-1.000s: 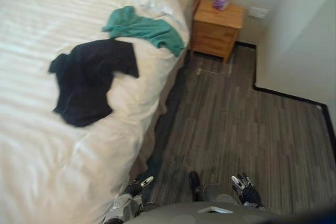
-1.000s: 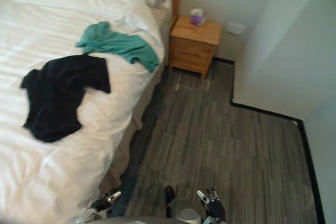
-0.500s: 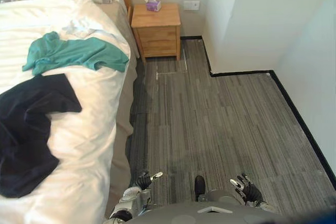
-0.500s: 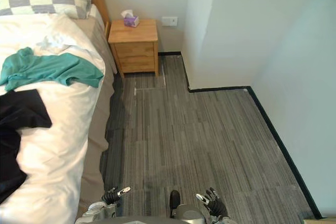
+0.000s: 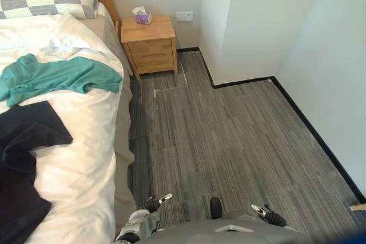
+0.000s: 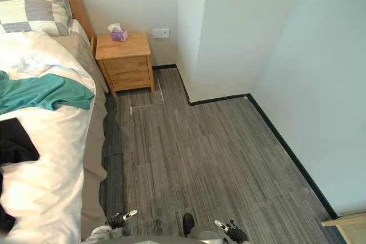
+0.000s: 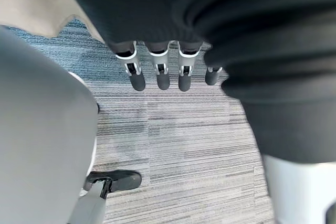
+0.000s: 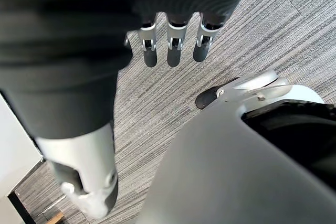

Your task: Tidy the bed and pick cloth on bed and put in laundry

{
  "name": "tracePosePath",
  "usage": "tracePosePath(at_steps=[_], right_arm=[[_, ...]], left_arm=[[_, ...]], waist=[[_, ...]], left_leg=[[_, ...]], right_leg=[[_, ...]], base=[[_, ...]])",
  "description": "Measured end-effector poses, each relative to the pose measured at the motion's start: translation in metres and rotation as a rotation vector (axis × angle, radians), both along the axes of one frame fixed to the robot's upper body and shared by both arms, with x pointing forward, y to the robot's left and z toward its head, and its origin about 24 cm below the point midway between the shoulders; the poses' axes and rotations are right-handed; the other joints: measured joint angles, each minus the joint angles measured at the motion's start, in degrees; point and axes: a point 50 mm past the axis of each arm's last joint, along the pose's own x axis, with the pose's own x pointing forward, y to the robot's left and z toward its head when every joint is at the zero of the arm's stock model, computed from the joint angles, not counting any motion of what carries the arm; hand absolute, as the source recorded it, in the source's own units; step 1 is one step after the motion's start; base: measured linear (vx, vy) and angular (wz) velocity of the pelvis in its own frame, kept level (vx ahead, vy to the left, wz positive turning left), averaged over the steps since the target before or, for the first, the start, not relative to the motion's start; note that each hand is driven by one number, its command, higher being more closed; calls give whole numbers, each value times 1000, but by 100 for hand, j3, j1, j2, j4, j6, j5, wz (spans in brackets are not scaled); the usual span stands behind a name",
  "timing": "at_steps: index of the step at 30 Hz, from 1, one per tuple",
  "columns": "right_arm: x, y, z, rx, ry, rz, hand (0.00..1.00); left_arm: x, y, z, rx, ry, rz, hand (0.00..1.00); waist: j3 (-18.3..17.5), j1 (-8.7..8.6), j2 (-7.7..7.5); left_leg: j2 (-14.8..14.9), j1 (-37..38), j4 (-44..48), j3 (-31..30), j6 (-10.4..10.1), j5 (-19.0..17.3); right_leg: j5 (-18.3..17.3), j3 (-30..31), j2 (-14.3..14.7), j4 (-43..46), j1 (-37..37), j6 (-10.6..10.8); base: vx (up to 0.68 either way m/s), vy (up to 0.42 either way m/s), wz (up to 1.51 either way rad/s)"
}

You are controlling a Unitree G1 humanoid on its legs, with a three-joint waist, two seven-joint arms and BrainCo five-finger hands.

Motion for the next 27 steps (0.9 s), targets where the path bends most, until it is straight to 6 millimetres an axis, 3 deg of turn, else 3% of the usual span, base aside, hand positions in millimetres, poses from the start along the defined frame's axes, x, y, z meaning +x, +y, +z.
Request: tracePosePath(at_steps=[7, 11, 13, 14, 15, 16, 17, 18, 19, 20, 21, 22, 24, 25, 27], right_arm=[[2, 0, 0, -6, -2, -5, 0], [-2, -3, 1, -26, -13, -50, 0], [-1, -4, 2, -23, -20, -77, 0], [4, -5, 3, -25, -40, -76, 0], [3, -6, 4, -28, -45, -71, 0], [4, -5, 4, -26, -48, -68, 0], [6, -3, 4, -24, -51, -60, 0], [6, -5, 5, -31, -51, -44, 0], [8, -7, 5, -37, -55, -29, 0], [10, -11, 6, -54, -52, -3, 0], [12, -14, 7, -64, -55, 6, 0], [18, -17, 8, -71, -61, 10, 0], [20, -15, 7, -64, -61, 10, 0], [20, -10, 6, -50, -63, 7, 0], [23, -10, 7, -48, -72, -1, 0]], left_arm=[[-2, 1, 0, -9, 0, 11, 0], [1, 2, 2, -45, -34, 74, 0], [3, 3, 3, -66, -53, 93, 0], [4, 4, 3, -72, -58, 113, 0], [4, 5, 4, -76, -61, 134, 0], [4, 7, 4, -72, -62, 138, 0], [2, 13, 4, -65, -62, 155, 0], [12, 17, 10, -56, -127, 185, 0], [13, 19, 11, -55, -143, 203, 0], [19, 20, 13, -64, -176, 233, 0], [21, 19, 14, -72, -188, 238, 0], [22, 12, 13, -95, -197, 251, 0], [24, 13, 15, -104, -219, 260, 0], [27, 11, 16, -114, -234, 267, 0], [27, 12, 16, -111, -233, 264, 0]], waist=[[10, -19, 11], [25, -6, 31], [78, 28, 59], [155, -1, 68], [161, -10, 28], [157, -1, 10], [167, -11, -60], [187, 0, -55], [220, 15, -57], [271, 45, 13], [284, 60, 54], [314, 94, 108], [355, 149, 74], [406, 244, 37], [454, 265, 28]], left_leg=[[24, -39, -38, 82, -84, 50], [188, -263, -120, 179, -187, 83], [342, -327, -28, 347, -411, 66], [461, -371, 107, 542, -452, 41], [558, -462, 328, 762, -610, -55], [622, -564, 549, 867, -660, -84], [828, -969, 1474, 935, -586, 76], [1170, -1559, 2796, 916, -745, 337], [1292, -1887, 3470, 874, -745, 480], [1337, -2401, 4309, 657, -713, 348], [1272, -2556, 4512, 590, -659, 278], [1011, -2776, 4590, 464, -570, 155], [685, -2922, 4305, 453, -516, 95], [467, -2952, 3837, 501, -479, 77], [243, -3007, 2862, 681, -396, 198]], right_leg=[[-78, -171, -59, 1, -10, 2], [-251, -896, -110, 69, -141, -143], [-585, -997, -68, 629, -416, -208], [-1037, -1236, -125, 1267, -718, -227], [-1476, -1518, -287, 1943, -999, -259], [-1646, -1546, -316, 2156, -1088, -292], [-1820, -1563, -326, 2272, -1060, -319], [-1875, -1516, -267, 2220, -960, -340], [-1853, -1503, -235, 2168, -834, -333], [-1822, -1434, -216, 2074, -682, -482], [-1805, -1367, -217, 2010, -588, -526], [-1762, -1211, -234, 1787, -297, -594], [-1744, -1033, -245, 1551, 98, -615], [-1744, -890, -262, 1400, 341, -614], [-1748, -749, -275, 1233, 546, -608]], base=[[0, 0, 9], [36, -27, 22], [110, -55, 4], [70, -90, 9], [75, -99, 12], [120, -183, 19], [149, -194, 13], [223, -271, 11], [269, -200, -7], [310, -159, -7], [330, -73, -41], [338, -35, -54], [412, 1, -64], [271, 26, -60], [252, 70, -55]])
